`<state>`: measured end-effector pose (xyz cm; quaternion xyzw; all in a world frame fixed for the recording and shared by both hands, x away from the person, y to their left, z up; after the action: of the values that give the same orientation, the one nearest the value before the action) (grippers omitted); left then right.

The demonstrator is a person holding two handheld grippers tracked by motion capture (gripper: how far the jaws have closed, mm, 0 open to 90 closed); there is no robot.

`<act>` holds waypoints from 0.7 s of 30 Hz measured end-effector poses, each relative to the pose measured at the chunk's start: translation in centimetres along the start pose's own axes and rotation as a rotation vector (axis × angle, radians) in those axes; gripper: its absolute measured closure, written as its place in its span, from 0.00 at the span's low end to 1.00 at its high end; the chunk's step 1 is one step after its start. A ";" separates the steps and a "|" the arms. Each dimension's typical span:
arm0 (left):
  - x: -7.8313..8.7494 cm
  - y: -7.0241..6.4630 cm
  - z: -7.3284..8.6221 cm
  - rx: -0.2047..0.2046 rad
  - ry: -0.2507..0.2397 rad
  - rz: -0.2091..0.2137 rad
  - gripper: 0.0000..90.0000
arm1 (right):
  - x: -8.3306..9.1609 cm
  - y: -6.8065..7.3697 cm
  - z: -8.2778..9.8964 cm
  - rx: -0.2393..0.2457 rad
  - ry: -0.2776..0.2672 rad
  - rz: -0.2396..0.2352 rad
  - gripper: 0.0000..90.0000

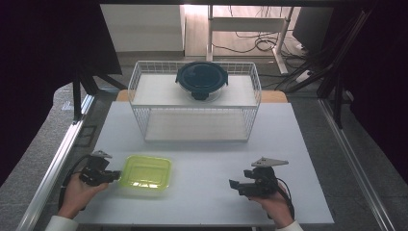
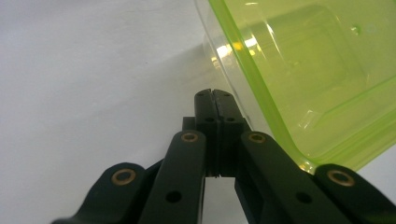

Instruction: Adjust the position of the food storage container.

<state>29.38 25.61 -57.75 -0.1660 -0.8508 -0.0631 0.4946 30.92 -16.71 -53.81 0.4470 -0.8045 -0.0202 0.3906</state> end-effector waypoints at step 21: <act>-0.1 -1.4 0.0 -0.016 -0.007 0.036 1.00 | 0.1 -0.1 -0.1 -0.002 -0.007 0.004 0.28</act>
<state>28.99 24.28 -57.78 -0.1858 -0.8487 -0.0605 0.4914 30.99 -16.84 -53.73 0.4451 -0.8066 -0.0217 0.3884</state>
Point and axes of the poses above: each handheld gripper's, and its own axes: x roughly backward along the jaws, z roughly out of its underside, y roughly to its left, the point moved 8 cm from there along -x, roughly forward along the jaws, and after that the axes turned 12 degrees about -z, right-handed, at the moved point
